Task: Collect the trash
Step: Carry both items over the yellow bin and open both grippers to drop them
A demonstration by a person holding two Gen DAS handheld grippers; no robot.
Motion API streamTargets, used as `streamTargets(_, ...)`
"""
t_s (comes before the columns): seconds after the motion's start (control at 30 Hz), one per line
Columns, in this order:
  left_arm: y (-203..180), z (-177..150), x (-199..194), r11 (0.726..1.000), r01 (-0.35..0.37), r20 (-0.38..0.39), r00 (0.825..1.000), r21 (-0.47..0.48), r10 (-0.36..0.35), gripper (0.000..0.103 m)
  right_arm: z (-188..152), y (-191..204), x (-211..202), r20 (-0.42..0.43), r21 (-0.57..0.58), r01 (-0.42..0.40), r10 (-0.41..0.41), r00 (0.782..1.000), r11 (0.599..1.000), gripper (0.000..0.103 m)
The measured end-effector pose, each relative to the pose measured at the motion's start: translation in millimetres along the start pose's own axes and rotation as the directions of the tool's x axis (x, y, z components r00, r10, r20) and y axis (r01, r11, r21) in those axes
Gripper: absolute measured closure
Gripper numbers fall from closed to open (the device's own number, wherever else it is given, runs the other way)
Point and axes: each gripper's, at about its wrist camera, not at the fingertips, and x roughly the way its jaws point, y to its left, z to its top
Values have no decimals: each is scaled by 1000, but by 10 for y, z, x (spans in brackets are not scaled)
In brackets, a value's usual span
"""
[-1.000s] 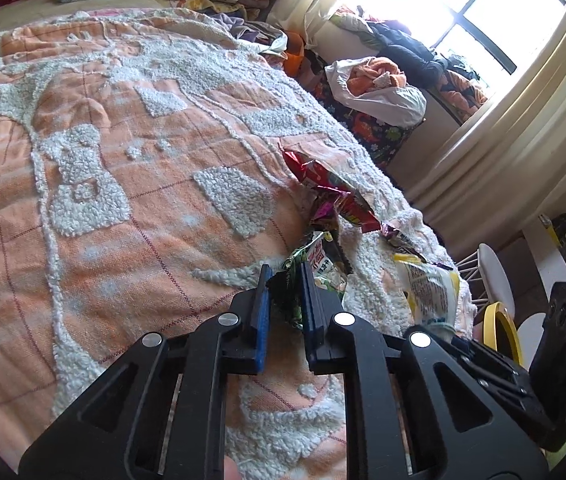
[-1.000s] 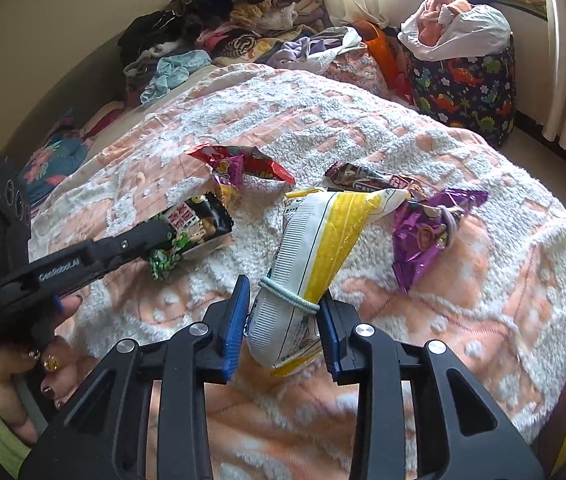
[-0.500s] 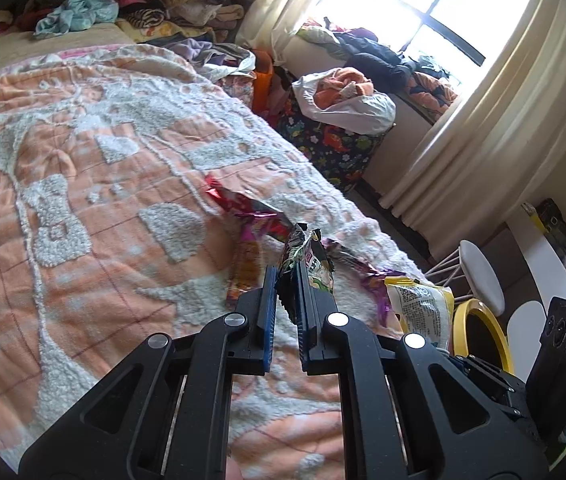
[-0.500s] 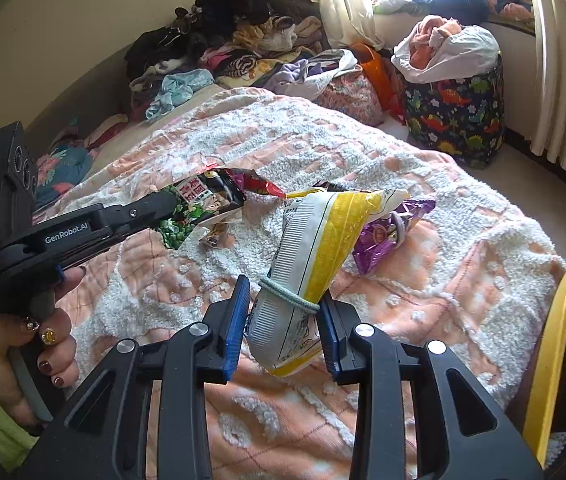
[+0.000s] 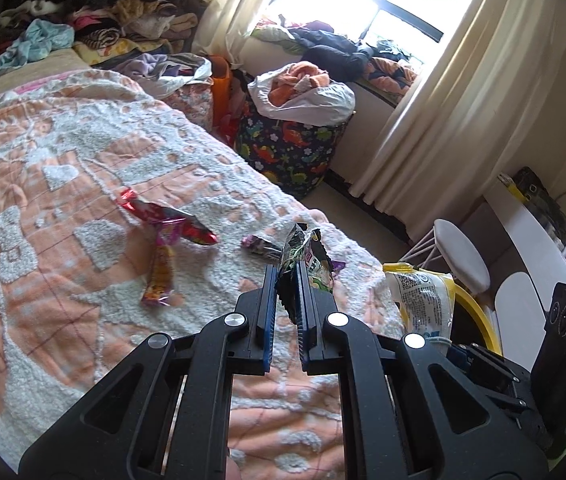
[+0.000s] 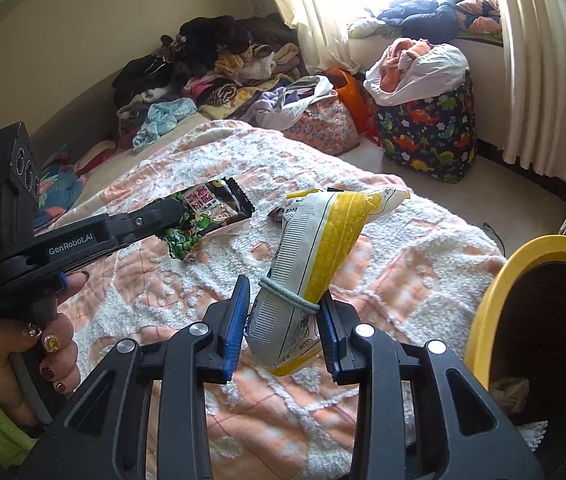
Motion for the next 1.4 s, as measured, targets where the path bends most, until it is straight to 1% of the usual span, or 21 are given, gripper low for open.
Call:
streamTargets(0.6, -503, -82, 65, 994, 58, -26, 998, 91, -56, 98, -175, -387, -418, 55, 79, 60, -64, 996, 995, 72)
streamTargets(0.97, -720, -122, 95, 987, 87, -36, 996, 138, -83, 98, -277, -618, -635, 82, 116, 95, -105, 991, 989, 72)
streamTargets(1.4, -1107, -225, 215, 969, 136, -75, 990, 205, -123, 98, -383, -960, -861, 106, 198, 149, -172, 979, 969, 72)
